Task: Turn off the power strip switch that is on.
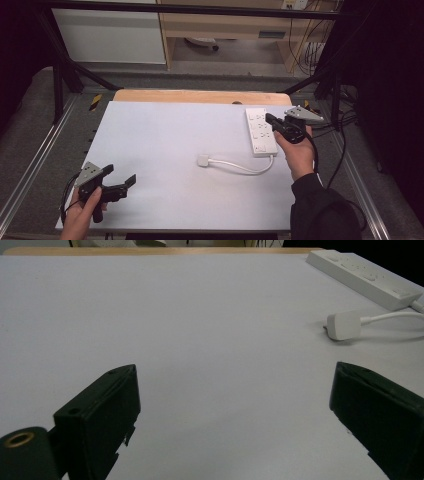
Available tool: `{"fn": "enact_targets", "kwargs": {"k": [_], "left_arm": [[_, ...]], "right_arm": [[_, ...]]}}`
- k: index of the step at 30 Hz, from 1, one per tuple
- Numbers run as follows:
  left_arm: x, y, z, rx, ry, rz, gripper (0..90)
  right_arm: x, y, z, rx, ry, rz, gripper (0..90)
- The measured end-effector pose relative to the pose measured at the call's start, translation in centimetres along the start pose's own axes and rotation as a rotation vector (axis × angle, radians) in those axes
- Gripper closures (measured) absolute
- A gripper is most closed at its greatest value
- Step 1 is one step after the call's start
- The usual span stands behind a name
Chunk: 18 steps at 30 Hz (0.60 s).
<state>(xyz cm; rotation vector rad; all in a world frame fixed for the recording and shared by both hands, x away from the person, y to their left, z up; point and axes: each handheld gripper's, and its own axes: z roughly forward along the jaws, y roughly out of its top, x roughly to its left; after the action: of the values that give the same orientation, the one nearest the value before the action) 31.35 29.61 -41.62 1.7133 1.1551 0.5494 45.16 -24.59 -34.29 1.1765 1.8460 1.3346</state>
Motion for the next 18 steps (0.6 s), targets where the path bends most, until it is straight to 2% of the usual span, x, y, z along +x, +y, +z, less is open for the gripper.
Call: {"fn": "enact_targets", "kwargs": {"k": [18], "left_arm": [[-0.1,0.0,0.0,0.005,0.001,0.010,5.9]], "right_arm": [[-0.7,0.9,2.4,0.029,-0.017,-0.017,90.0]]}}
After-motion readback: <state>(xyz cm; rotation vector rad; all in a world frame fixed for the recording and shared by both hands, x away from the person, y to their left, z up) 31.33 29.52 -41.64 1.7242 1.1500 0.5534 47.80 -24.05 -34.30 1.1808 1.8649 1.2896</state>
